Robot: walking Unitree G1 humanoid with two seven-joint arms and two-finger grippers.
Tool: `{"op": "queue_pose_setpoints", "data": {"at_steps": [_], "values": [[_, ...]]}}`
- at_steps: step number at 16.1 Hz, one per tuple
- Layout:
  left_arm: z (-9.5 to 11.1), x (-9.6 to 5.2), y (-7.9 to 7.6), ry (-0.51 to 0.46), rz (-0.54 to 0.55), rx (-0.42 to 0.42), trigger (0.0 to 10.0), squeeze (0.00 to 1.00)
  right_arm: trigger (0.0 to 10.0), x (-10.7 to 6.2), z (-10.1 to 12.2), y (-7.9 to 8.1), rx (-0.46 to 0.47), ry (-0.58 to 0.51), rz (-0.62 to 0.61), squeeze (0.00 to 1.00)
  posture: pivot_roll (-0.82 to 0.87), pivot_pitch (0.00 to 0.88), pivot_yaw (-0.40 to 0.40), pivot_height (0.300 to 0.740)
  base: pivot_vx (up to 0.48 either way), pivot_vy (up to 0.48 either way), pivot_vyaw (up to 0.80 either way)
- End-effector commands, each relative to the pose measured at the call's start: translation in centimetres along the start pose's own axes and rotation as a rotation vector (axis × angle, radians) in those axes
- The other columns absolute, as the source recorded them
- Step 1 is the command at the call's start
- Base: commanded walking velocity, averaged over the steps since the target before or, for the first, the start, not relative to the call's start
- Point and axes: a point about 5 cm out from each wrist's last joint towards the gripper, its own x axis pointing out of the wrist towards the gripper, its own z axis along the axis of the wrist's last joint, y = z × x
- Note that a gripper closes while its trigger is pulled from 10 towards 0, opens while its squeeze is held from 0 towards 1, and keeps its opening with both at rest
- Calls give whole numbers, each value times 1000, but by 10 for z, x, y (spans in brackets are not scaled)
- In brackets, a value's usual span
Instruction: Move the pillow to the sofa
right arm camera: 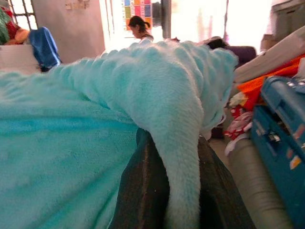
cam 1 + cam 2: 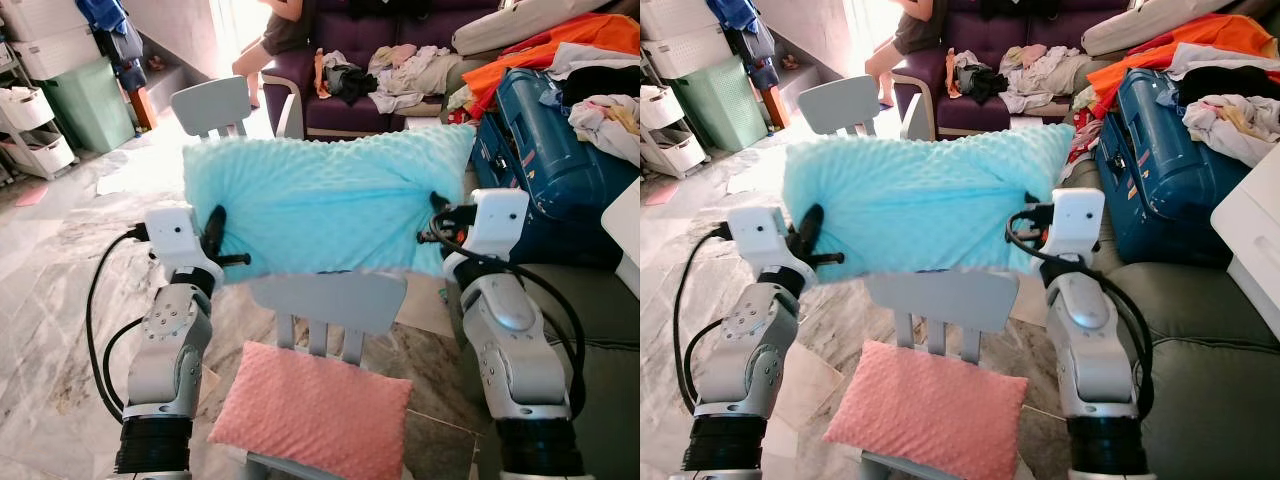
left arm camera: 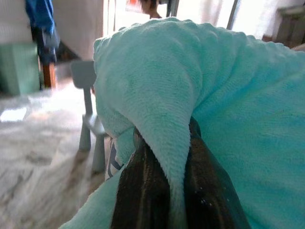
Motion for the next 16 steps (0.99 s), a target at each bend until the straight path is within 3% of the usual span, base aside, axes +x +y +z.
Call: {"op": "queue_pose_setpoints", "data": {"at_steps": [1, 3, 5, 8, 13, 16], "values": [[10, 1, 0, -20, 3, -43, 10000, 0, 10000, 2, 5, 5, 50, -18, 48, 0, -104, 0, 40, 740, 0, 0, 0], [9, -1, -7, -21, -48, -71, 10000, 0, 10000, 1, 4, 4, -30, -5, 3, 0, -108, 0, 38, 740, 0, 0, 0], [8, -3, -10, -23, -62, -41, 10000, 0, 10000, -3, 0, 7, 5, 26, 37, 0, -108, 0, 36, 740, 0, 0, 0], [8, -3, -9, 0, -67, -99, 10000, 0, 10000, -2, -1, 6, 12, 44, 30, 0, -107, 0, 34, 740, 0, 0, 0], [2, -7, -10, 24, -64, -130, 10000, 0, 10000, -3, -3, 5, 21, 68, 33, 0, -109, 0, 26, 740, 0, 0, -785], [0, -9, -13, 36, -82, -149, 10000, 0, 10000, -5, -3, 5, 4, 65, 44, 0, -110, 3, 20, 740, 0, 0, 0]]}}
